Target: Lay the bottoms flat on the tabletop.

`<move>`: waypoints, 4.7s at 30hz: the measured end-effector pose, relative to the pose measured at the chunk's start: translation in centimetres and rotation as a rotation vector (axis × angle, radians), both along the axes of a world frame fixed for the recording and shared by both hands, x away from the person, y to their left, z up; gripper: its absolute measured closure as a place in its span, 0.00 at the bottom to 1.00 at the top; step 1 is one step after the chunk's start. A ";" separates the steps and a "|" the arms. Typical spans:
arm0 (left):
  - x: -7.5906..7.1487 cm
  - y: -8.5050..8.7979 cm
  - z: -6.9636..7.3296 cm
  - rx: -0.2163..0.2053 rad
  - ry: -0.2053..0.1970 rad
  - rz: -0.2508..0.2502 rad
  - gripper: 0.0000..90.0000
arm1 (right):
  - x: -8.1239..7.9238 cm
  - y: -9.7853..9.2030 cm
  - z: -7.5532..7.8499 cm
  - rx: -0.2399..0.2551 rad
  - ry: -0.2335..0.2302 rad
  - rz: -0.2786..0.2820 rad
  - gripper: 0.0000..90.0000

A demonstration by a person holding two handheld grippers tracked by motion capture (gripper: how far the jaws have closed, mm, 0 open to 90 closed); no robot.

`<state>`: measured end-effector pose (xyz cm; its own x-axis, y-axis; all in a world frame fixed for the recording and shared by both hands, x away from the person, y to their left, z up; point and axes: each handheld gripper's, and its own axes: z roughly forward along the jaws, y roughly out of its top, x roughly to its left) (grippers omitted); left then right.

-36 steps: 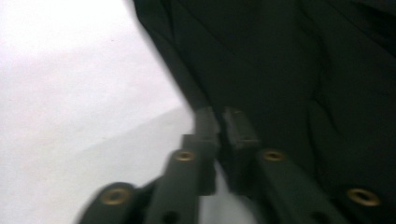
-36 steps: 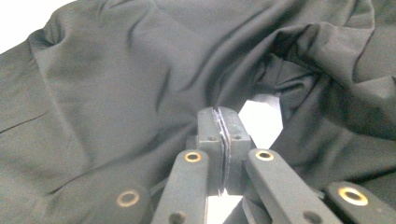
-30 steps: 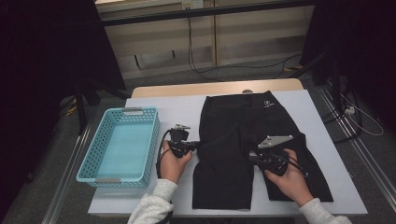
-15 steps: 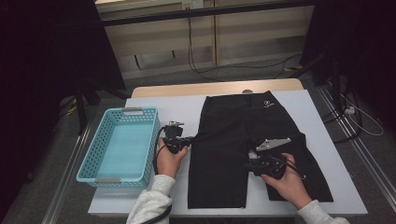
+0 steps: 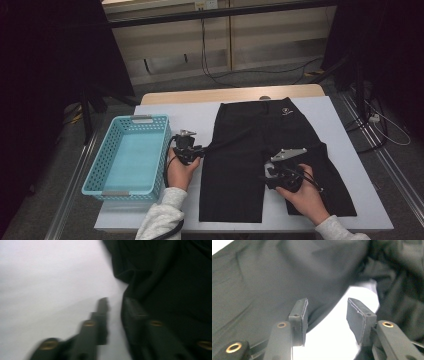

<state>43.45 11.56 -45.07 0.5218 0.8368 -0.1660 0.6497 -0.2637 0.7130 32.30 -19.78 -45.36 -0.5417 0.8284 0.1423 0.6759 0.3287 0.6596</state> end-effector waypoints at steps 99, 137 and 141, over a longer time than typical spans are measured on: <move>-3.2 -0.6 0.9 0.045 -0.017 -0.163 0.19 | -3.9 -8.2 1.3 -0.012 -0.101 0.029 0.56; -3.0 -2.1 1.2 0.046 -0.033 -0.196 0.19 | -6.1 -8.6 0.3 -0.029 0.000 0.038 1.00; -3.0 -2.1 1.2 0.045 -0.035 -0.196 0.19 | -6.2 -8.6 0.4 -0.031 0.002 0.043 1.00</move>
<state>40.43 9.46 -43.87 0.6799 0.7250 -0.1100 0.5581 -0.4143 0.7189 26.06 -28.42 -44.99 -0.5763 0.8086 0.1180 0.6621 0.3774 0.6474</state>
